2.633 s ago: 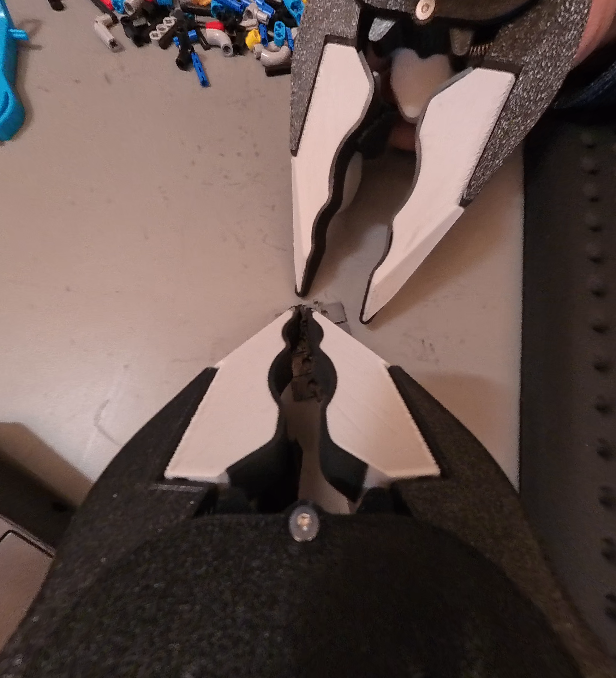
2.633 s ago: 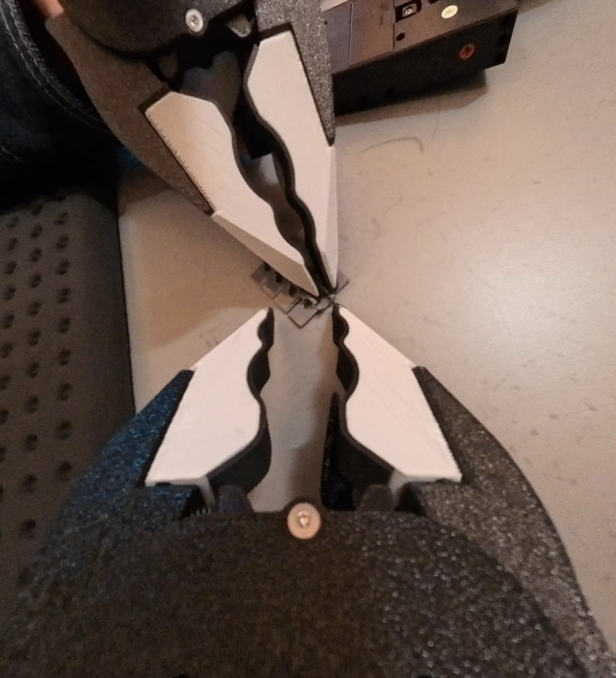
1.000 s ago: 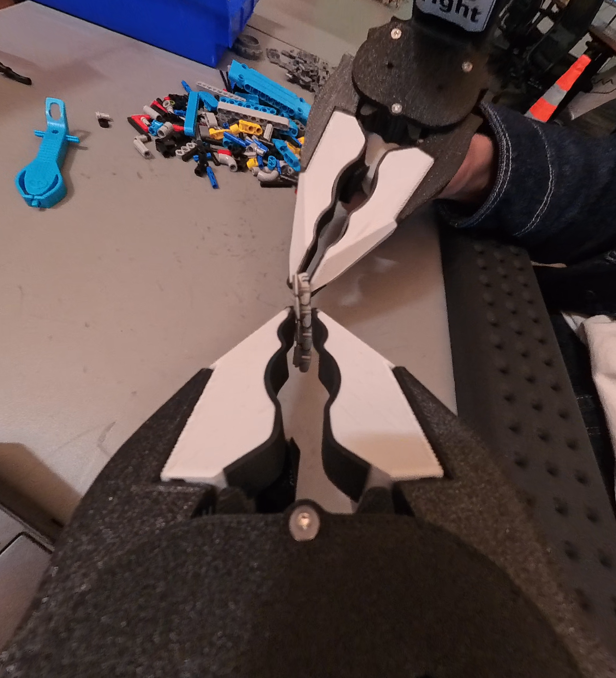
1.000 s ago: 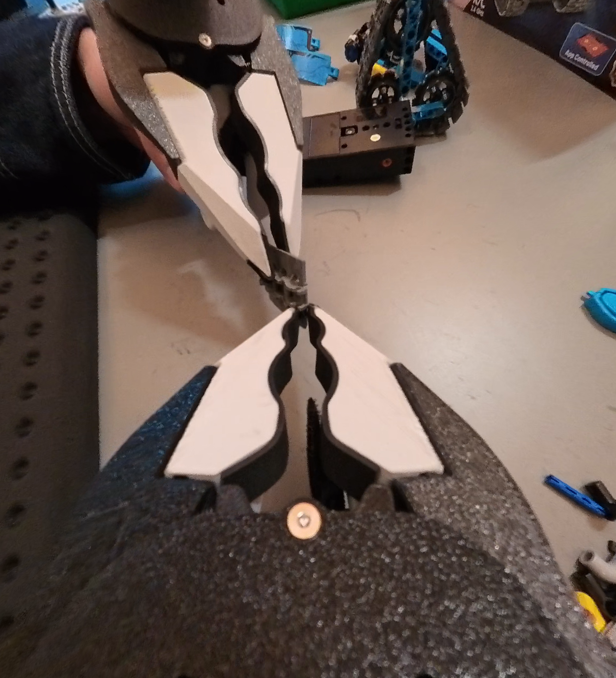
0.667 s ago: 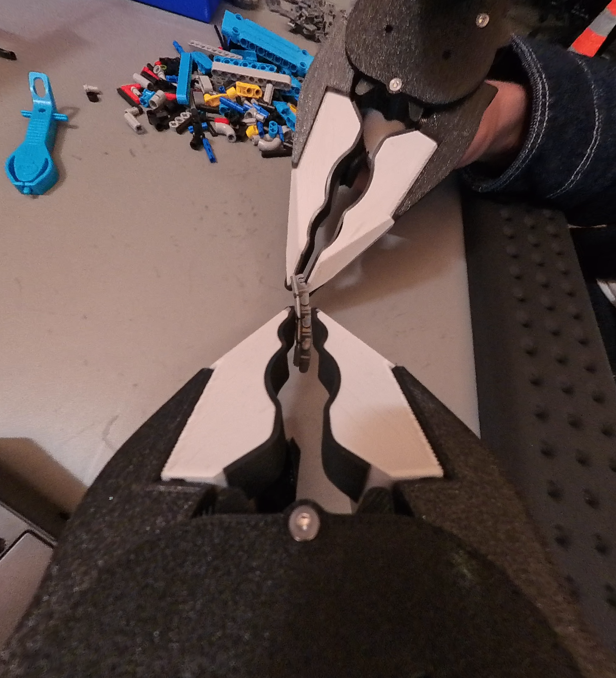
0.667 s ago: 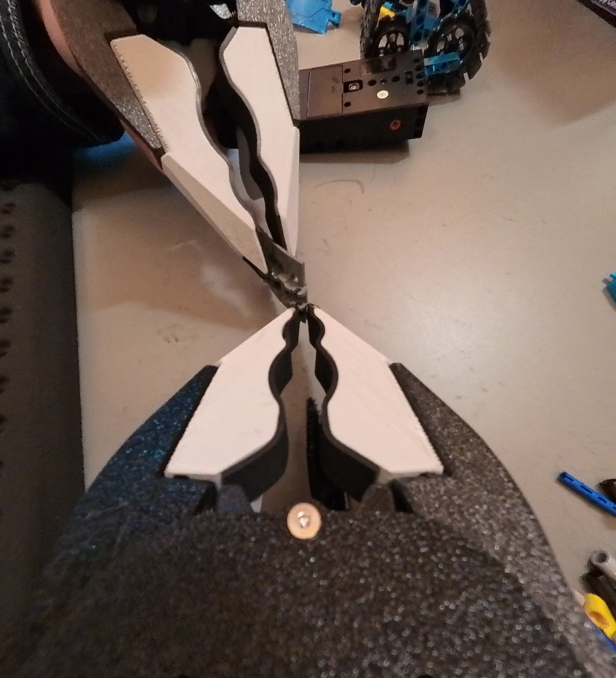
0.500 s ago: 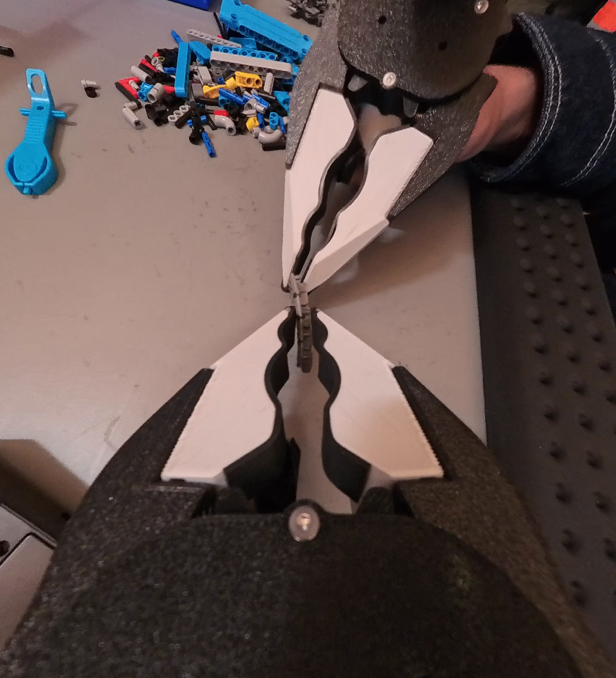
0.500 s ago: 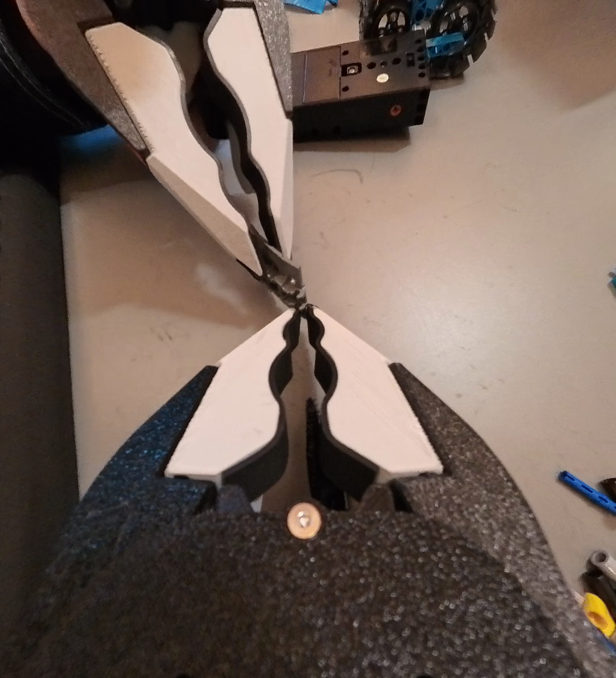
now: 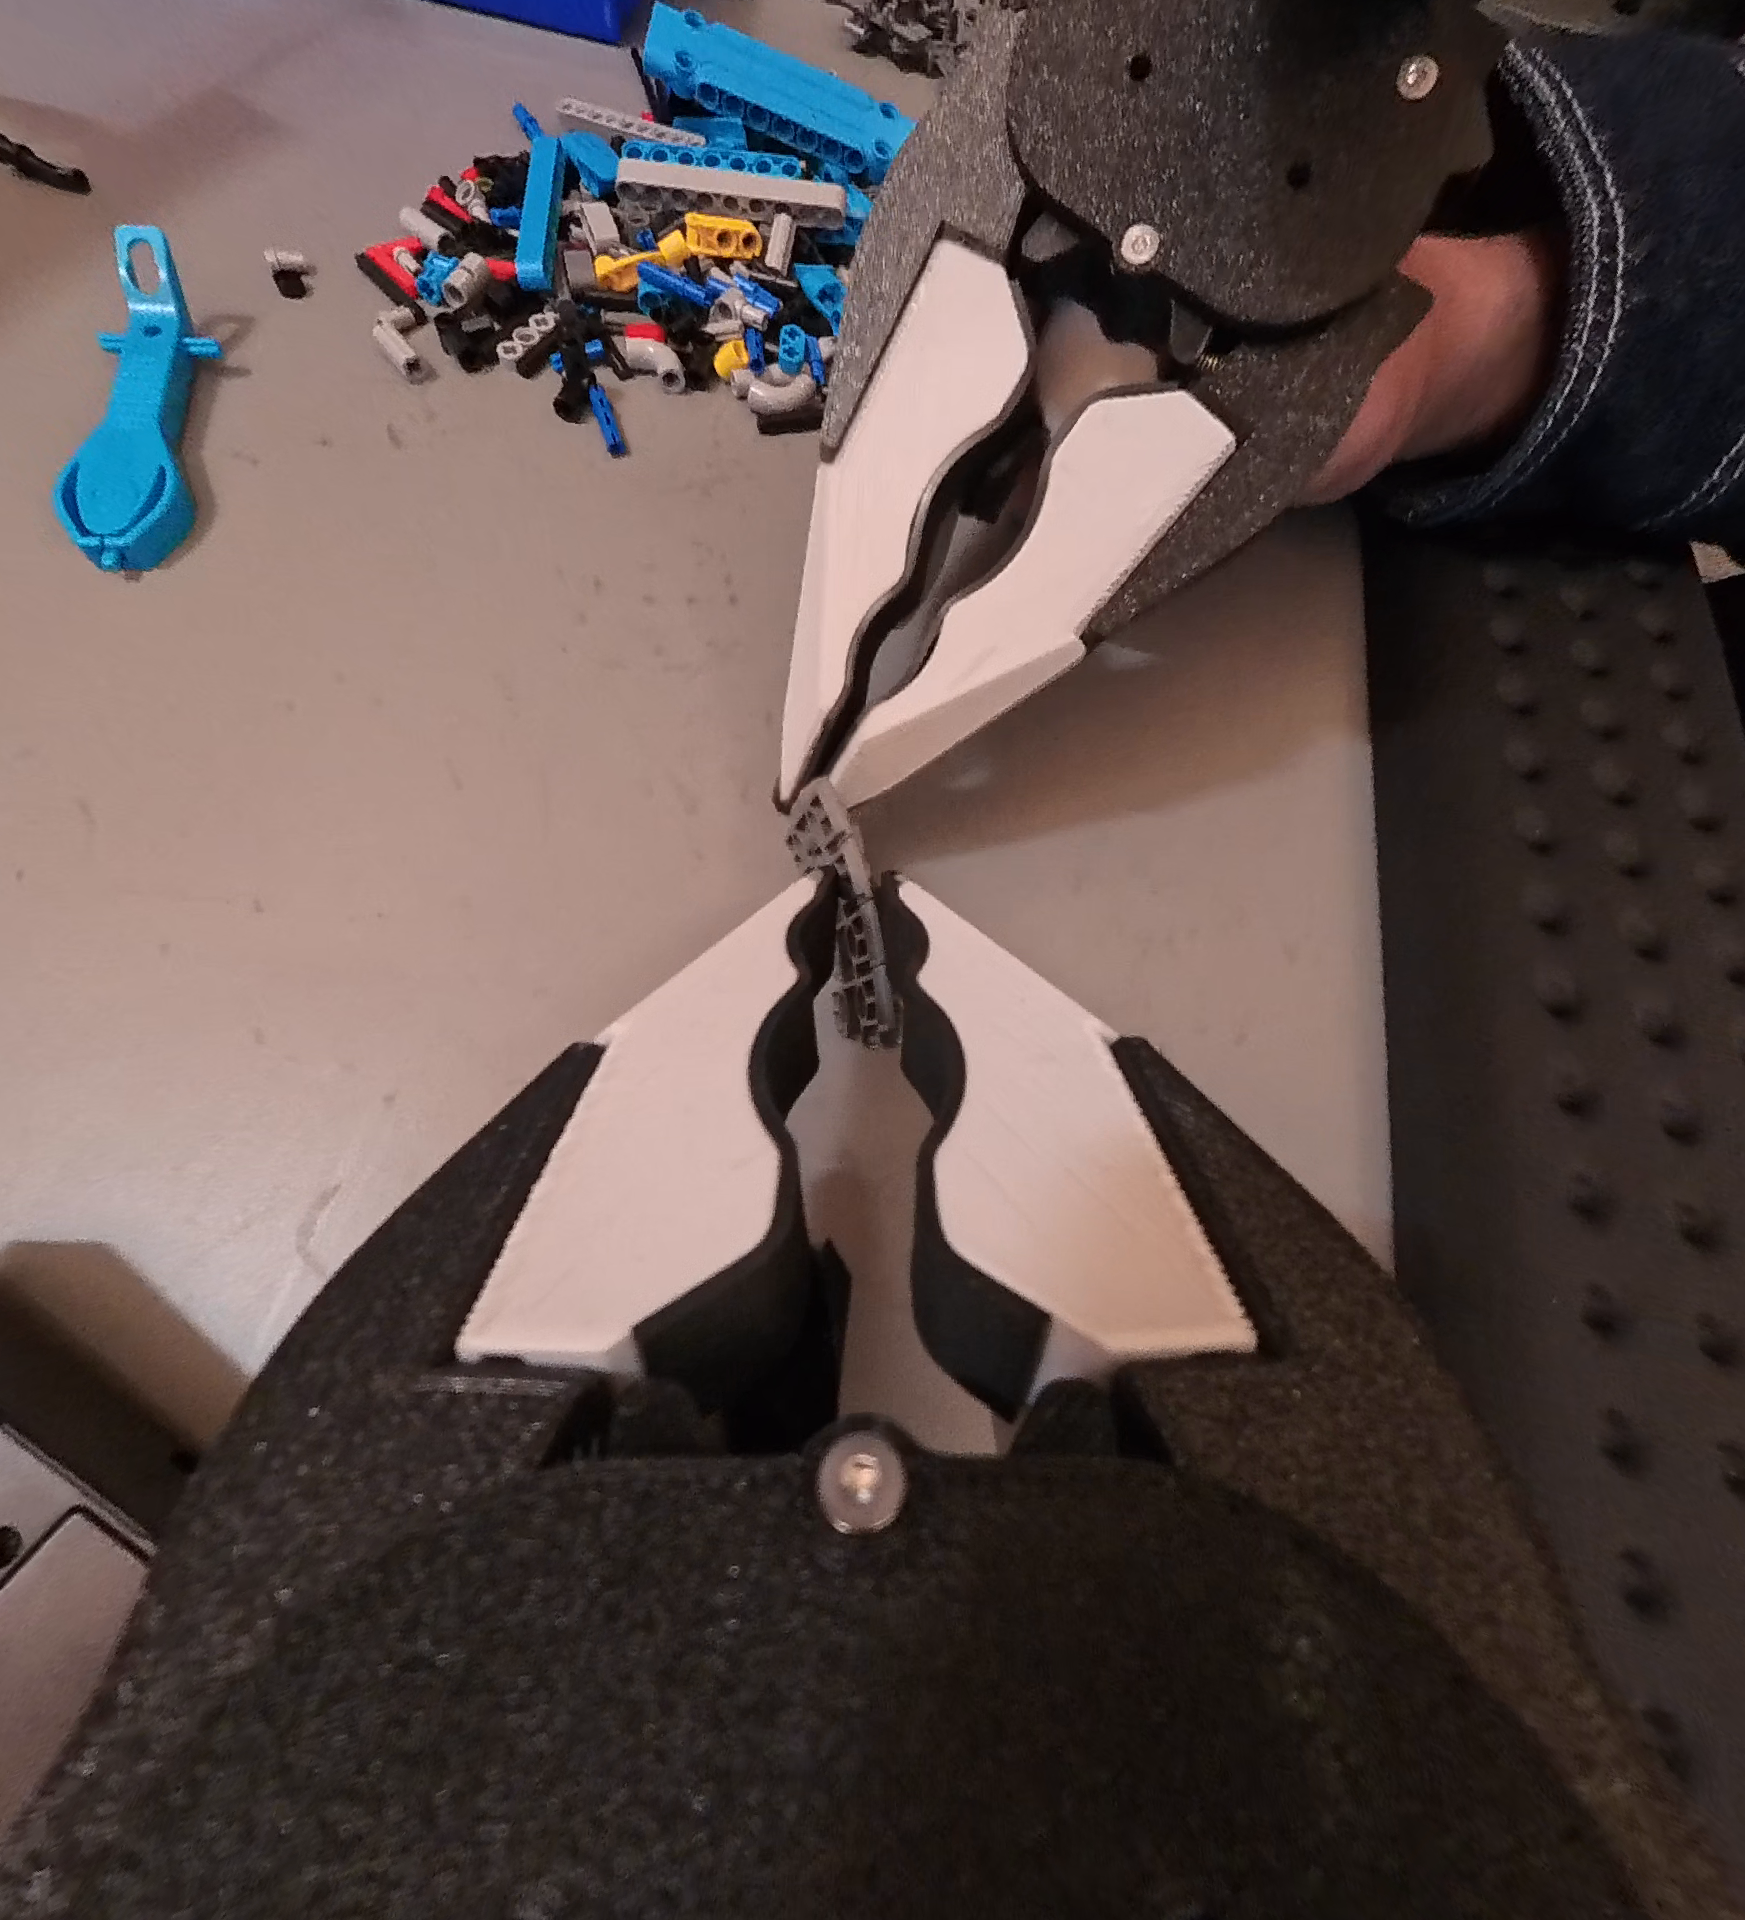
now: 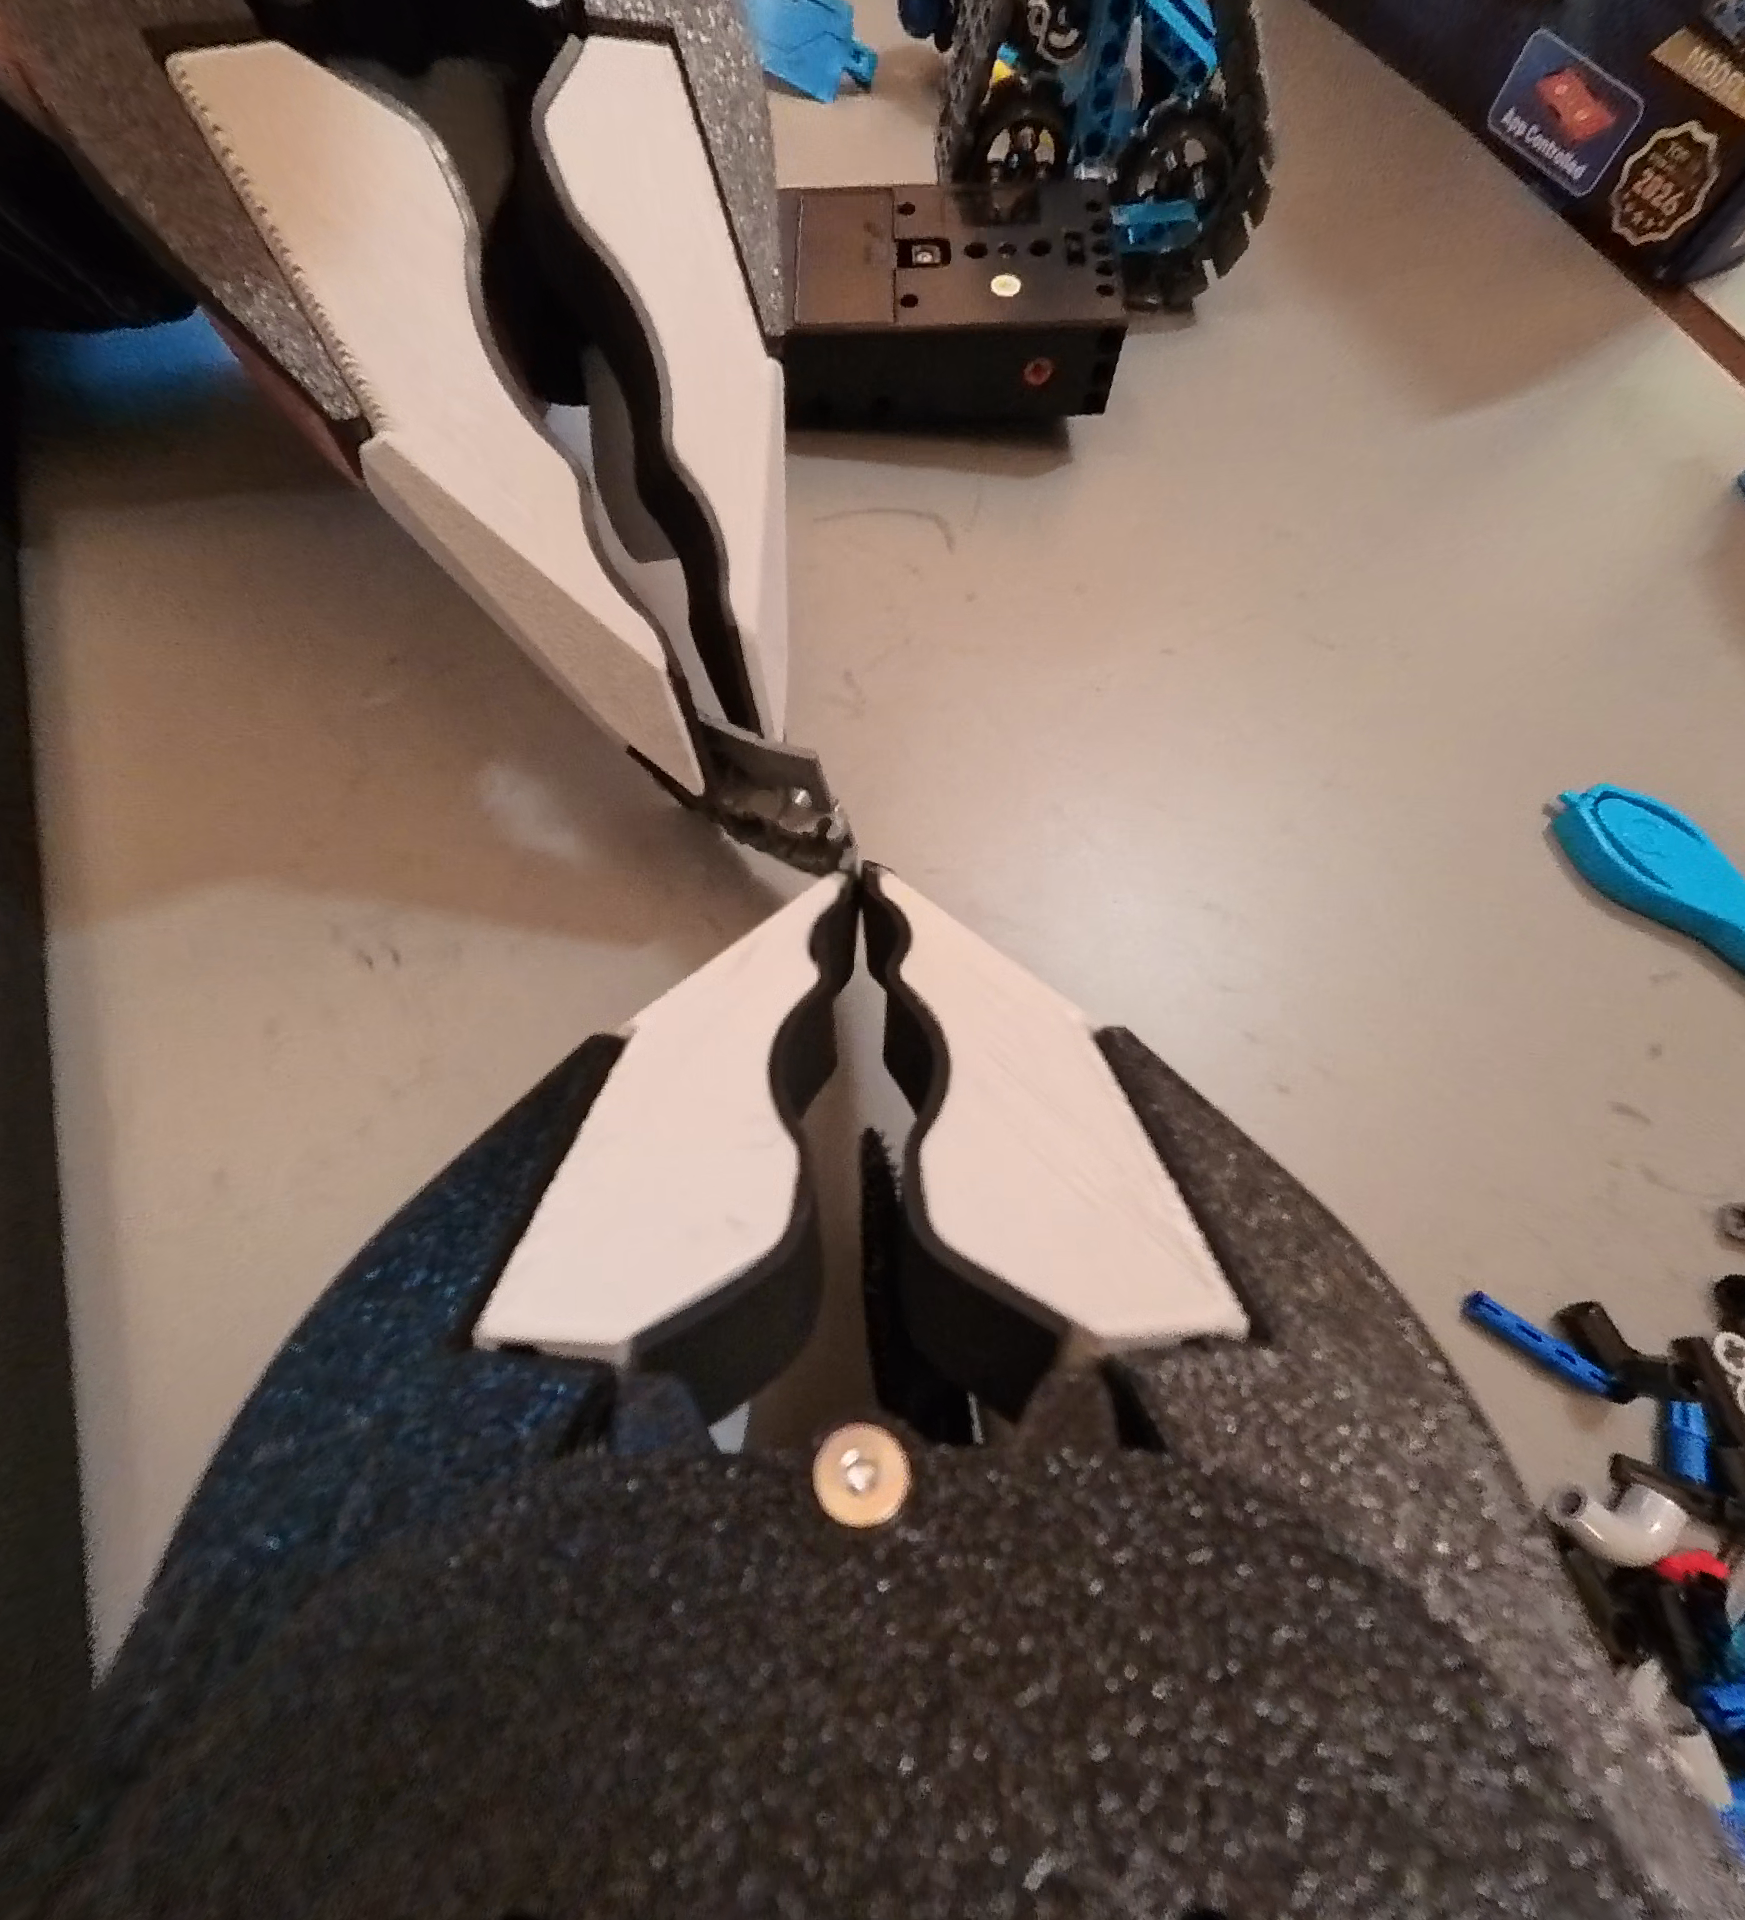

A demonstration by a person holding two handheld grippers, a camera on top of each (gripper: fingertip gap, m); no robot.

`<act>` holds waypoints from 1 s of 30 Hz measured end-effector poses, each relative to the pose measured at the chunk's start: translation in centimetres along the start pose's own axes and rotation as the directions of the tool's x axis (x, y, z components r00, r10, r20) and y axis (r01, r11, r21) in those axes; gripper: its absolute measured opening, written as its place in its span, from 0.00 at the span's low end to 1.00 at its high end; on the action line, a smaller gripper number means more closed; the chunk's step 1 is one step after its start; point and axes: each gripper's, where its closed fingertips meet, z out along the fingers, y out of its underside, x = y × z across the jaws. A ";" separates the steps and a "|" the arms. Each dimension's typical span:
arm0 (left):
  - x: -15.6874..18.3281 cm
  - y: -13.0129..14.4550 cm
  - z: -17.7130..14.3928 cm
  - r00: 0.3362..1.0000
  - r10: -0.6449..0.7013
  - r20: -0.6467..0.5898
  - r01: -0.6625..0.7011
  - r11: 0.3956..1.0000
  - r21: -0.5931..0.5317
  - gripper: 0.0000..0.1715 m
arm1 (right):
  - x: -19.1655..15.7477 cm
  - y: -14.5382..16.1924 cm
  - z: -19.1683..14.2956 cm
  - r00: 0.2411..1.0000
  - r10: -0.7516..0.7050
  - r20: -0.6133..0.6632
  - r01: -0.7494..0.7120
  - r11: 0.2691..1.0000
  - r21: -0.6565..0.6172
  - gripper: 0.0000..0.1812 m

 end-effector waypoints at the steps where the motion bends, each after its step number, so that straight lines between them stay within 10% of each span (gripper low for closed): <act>1: 0.0 0.0 0.0 1.000 0.002 0.003 -0.002 1.000 0.000 0.04 | 0.0 0.0 0.0 1.000 0.002 0.001 -0.002 1.000 -0.001 0.00; 30: -1.4 0.4 -0.9 0.998 0.019 0.054 -0.019 1.000 0.004 0.01 | -0.2 0.3 0.5 0.995 -0.093 -0.040 0.091 0.994 -0.059 0.00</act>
